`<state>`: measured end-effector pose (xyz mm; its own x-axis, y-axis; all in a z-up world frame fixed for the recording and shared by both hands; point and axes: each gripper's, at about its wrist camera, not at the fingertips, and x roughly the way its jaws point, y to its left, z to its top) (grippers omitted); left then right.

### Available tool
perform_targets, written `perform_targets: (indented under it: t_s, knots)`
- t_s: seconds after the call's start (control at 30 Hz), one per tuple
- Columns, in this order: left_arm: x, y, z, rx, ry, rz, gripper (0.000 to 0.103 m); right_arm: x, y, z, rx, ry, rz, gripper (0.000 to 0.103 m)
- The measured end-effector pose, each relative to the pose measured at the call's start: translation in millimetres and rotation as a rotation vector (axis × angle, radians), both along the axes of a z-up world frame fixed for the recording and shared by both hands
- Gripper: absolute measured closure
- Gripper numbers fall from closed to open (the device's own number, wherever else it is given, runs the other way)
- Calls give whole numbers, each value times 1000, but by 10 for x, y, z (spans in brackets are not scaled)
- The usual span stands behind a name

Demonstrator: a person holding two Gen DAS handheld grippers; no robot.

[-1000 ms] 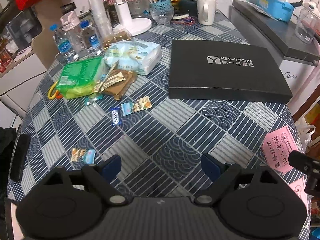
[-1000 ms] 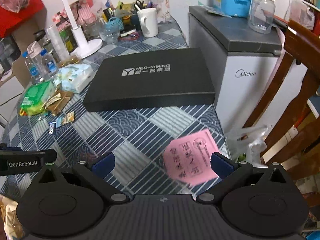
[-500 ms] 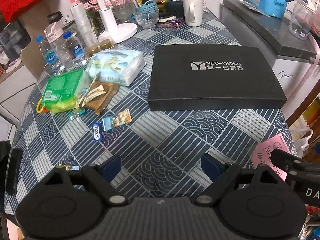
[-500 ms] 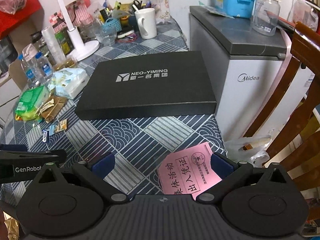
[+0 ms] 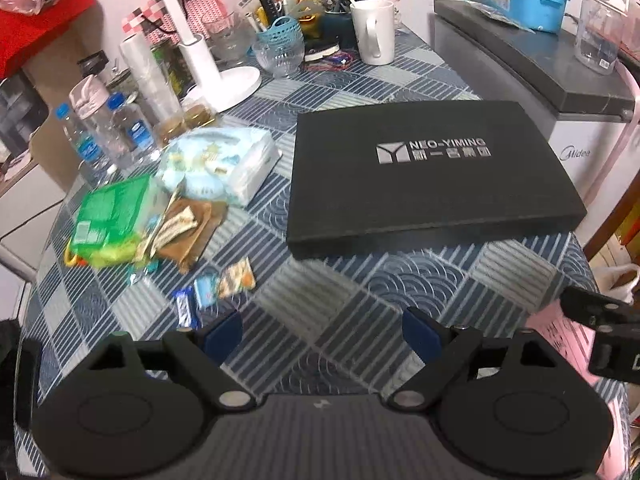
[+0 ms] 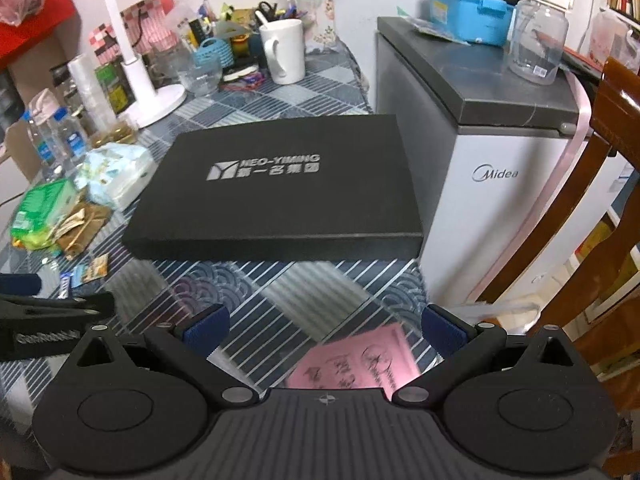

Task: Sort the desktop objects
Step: 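Close both grippers on the edge of the black lid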

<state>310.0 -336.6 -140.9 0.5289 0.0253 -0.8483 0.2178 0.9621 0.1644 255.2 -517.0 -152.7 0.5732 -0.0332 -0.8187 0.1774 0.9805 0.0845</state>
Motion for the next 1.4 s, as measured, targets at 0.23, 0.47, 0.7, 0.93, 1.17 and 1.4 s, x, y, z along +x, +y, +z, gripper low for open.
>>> perform_targets:
  t_s: [0.23, 0.47, 0.7, 0.93, 1.17, 1.4]
  knots:
    - [458, 124, -166, -68, 39, -5, 0, 301, -150, -124, -49, -11, 11, 0]
    - [903, 314, -351, -174, 92, 50, 0, 636, -271, -273, -52, -24, 27, 0]
    - [1330, 458, -516, -211, 114, 74, 0, 976, -412, -369, -118, -55, 21, 0]
    - [1592, 413, -596, -235, 108, 43, 0, 1277, -664, -538, -48, -37, 20, 0]
    - [1711, 440, -665, -258, 62, 16, 0, 1431, -897, -668, 47, -33, 12, 0]
    - [1832, 513, -774, -383, 83, -3, 0, 1561, -1040, -828, 221, -25, 21, 0]
